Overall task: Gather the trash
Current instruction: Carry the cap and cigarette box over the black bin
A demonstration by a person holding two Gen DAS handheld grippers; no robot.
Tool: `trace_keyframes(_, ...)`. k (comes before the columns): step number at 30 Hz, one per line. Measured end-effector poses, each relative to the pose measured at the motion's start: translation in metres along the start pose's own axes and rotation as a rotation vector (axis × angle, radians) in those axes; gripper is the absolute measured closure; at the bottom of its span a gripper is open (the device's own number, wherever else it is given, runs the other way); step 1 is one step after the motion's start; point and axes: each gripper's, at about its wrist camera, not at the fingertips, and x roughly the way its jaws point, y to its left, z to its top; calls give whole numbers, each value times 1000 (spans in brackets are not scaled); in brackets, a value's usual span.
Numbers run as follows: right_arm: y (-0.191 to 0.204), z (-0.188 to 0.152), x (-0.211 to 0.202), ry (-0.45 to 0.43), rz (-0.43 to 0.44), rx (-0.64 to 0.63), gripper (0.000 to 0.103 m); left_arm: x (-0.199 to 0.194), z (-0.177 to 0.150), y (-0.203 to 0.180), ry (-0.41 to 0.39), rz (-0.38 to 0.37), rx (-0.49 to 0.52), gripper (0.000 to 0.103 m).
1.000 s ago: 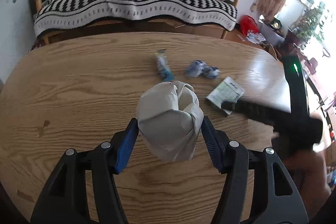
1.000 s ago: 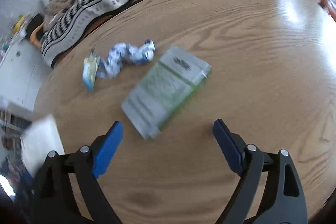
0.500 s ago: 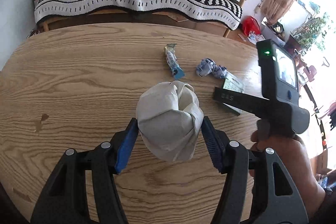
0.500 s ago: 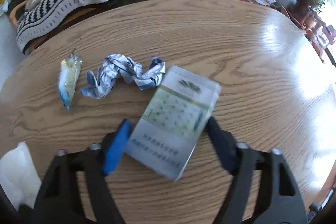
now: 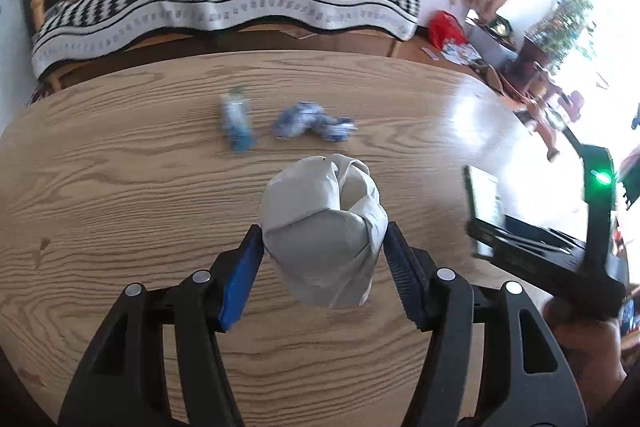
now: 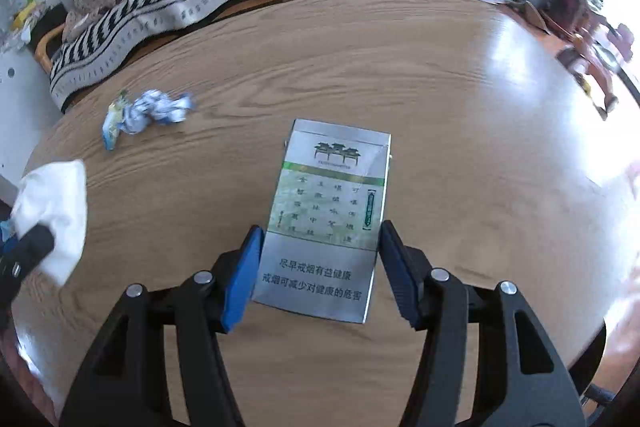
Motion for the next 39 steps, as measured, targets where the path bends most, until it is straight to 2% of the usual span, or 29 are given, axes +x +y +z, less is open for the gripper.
trace_keyframes(4,-62,-23,-38,-44,-41,38,45,9,-1,-53,8,-52,79,43)
trace_keyframes(9,-166,-68,-96,-100,-144,140,45,15,-12,-144,19,-166,184,43)
trace_keyframes(12,-228,-97,-131,-134,-186,223,45,17,-31,-222,25,-253,301,43)
trace_keyframes(15,-287,-130,-160,-152,-227,316,45,18,-53,-282,41,-336,388,43)
trace_keyframes(20,-372,-194,-199,-153,-295,471,45,28,-107,-385,124,-497,520,43)
trace_keyframes(25,-418,-244,-217,-144,-333,566,45,37,-161,-456,190,-593,647,43)
trace_keyframes(29,-445,-276,-222,-130,-339,624,45,47,-191,-487,223,-626,735,43)
trace_keyframes(33,-457,-289,-217,-117,-341,655,45,57,-209,-500,253,-641,763,43)
trace_keyframes(39,-459,-283,-204,-107,-340,670,44,68,-217,-513,273,-655,764,43)
